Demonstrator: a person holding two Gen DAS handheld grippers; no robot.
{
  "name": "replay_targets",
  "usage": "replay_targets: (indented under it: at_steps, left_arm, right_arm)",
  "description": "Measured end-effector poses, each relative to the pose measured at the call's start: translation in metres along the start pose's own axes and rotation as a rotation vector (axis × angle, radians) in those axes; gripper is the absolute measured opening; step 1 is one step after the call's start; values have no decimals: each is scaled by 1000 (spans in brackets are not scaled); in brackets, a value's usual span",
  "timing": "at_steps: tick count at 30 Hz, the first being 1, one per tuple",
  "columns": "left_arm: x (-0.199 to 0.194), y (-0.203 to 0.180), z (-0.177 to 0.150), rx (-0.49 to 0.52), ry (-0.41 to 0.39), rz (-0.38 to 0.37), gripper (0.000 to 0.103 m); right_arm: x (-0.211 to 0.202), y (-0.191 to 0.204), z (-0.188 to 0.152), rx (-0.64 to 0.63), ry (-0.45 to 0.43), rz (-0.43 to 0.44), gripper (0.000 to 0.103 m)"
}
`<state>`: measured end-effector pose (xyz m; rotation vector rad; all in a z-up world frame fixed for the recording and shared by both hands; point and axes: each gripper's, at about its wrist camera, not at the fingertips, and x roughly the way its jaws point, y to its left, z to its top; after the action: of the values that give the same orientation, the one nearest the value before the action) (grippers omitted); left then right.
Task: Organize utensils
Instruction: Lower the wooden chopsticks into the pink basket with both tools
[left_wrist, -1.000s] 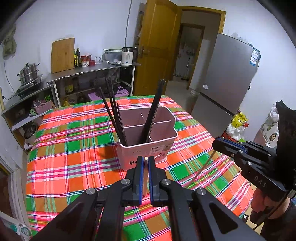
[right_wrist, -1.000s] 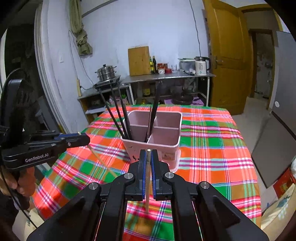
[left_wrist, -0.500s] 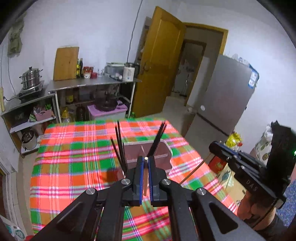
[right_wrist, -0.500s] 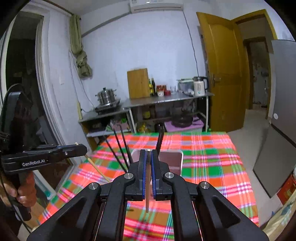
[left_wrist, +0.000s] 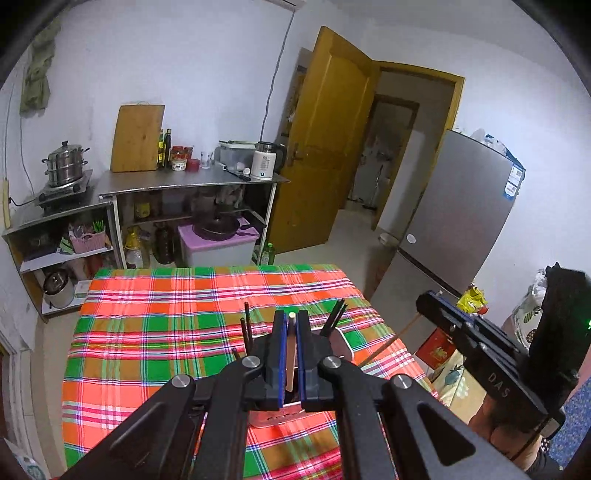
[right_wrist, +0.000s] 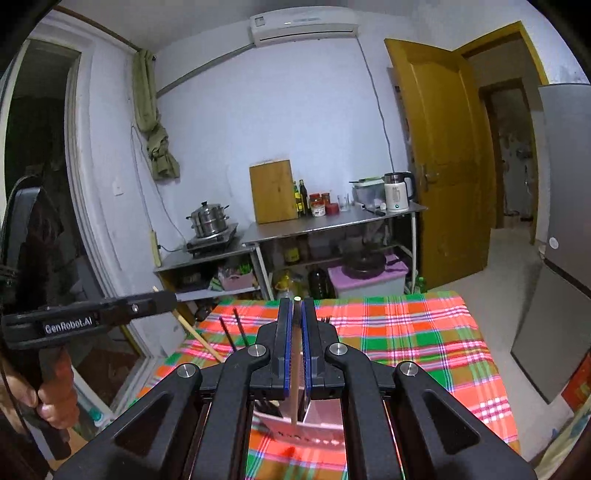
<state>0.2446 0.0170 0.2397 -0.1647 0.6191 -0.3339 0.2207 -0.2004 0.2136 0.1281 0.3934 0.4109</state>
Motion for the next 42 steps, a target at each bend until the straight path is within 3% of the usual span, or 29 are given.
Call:
replay_targets:
  at_steps: [6, 24, 37, 42]
  left_arm:
    - [24, 10, -7, -17, 33, 3, 4]
    - [88, 37, -55, -46, 147, 17, 4]
    - [90, 34, -59, -36, 142, 39, 5]
    - [77, 31, -58, -34, 115, 48, 9]
  right_arm:
    - [19, -1, -4, -2, 10, -6, 5]
    - [69, -10, -58, 8, 138, -19, 5]
    - [69, -9, -54, 4, 158, -2, 5]
    - [61, -9, -52, 9, 145, 3, 14]
